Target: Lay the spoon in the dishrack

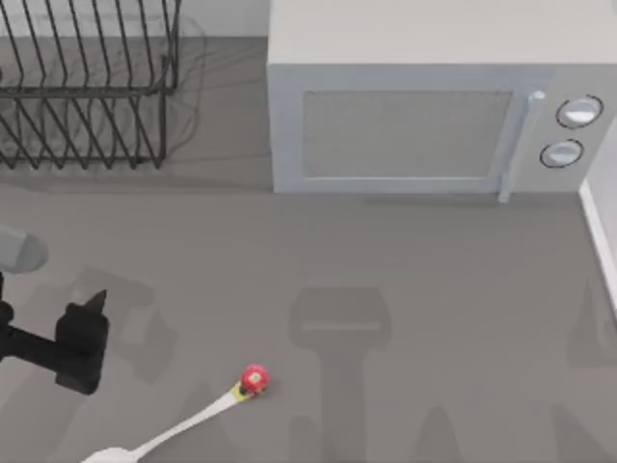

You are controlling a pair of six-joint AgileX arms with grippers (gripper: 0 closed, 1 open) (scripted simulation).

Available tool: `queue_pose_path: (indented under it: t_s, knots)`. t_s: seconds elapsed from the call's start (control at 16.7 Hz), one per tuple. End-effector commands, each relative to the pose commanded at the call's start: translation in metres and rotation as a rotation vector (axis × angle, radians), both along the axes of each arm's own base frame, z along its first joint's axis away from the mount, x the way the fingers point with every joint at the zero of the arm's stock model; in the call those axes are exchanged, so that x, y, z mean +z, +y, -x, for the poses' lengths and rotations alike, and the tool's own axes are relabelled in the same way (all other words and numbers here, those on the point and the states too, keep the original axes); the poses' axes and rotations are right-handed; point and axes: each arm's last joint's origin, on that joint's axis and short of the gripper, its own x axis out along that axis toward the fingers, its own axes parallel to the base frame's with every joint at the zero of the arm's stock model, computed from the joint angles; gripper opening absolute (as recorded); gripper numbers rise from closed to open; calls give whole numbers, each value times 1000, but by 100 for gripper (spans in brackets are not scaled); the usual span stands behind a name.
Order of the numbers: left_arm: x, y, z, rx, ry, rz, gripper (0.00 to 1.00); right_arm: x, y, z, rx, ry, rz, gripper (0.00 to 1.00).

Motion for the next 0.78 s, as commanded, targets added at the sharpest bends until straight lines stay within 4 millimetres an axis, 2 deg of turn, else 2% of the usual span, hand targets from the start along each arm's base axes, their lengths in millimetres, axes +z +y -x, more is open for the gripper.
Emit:
queue_pose_path:
  t_s: [0.36,0.6,0.78]
  knots:
    - [-6,-63,-49,-309,565,-306,100,0,0,0,0,0,0,100]
    - [-11,-104,-66,-463,753,-457,100,0,0,0,0,0,0,100]
    - [-15,-124,-72,-527,824,-523,100,0,0,0,0,0,0,100]
